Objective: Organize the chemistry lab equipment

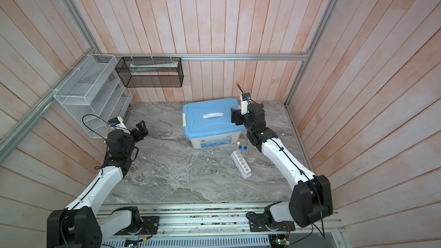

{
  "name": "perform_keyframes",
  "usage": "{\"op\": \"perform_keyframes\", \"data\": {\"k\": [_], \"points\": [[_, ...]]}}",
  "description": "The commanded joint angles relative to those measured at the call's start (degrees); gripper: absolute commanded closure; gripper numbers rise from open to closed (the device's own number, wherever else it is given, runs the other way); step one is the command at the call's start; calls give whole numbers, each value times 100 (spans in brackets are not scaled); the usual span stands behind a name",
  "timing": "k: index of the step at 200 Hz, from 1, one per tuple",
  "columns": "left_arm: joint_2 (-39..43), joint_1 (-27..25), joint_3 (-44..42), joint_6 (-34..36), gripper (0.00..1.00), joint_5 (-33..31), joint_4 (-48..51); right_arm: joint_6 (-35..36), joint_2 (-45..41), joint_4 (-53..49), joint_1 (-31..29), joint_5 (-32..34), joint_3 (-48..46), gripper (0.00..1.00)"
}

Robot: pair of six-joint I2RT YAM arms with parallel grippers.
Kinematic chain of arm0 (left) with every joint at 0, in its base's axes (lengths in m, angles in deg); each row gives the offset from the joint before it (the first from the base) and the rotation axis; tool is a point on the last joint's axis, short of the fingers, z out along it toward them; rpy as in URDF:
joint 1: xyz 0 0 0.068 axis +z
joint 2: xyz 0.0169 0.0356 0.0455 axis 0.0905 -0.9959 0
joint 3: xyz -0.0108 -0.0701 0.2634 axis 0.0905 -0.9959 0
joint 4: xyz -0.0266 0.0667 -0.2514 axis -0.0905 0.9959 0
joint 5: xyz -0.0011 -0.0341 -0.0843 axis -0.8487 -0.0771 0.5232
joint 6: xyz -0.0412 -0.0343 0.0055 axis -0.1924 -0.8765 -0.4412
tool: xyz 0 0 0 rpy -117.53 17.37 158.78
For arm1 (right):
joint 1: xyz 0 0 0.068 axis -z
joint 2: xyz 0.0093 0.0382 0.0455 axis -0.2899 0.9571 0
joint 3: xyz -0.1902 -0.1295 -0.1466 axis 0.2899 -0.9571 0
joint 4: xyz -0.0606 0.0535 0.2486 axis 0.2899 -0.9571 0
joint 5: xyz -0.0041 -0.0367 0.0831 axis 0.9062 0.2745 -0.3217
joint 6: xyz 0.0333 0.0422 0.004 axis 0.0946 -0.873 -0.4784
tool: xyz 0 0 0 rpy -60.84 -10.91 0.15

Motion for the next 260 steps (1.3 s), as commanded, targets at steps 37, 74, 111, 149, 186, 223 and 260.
{"op": "perform_keyframes", "data": {"k": [37,74,111,149,186,223,260], "points": [[-419,34,-1020,659,0,-678,-1858,-326,-1017,2158,1045,1755,-2310,9],[-870,16,-1561,1352,0,-41,-3191,-374,-836,3346,1223,1988,-3477,2],[-1346,16,-1466,1524,0,347,-3115,-298,-243,4474,1232,2051,-4038,2],[-1995,-45,-1686,1669,0,613,-4065,19,249,5544,1391,1908,-4472,2],[-2177,-89,-1665,1797,0,719,-4149,75,1137,6709,1454,1599,-4624,2],[-2221,-89,-1668,1838,0,781,-4195,137,1091,6199,1523,1016,-4481,2],[-2225,-89,-1658,1842,0,787,-4181,209,1484,7052,1529,945,-4681,2]]}}
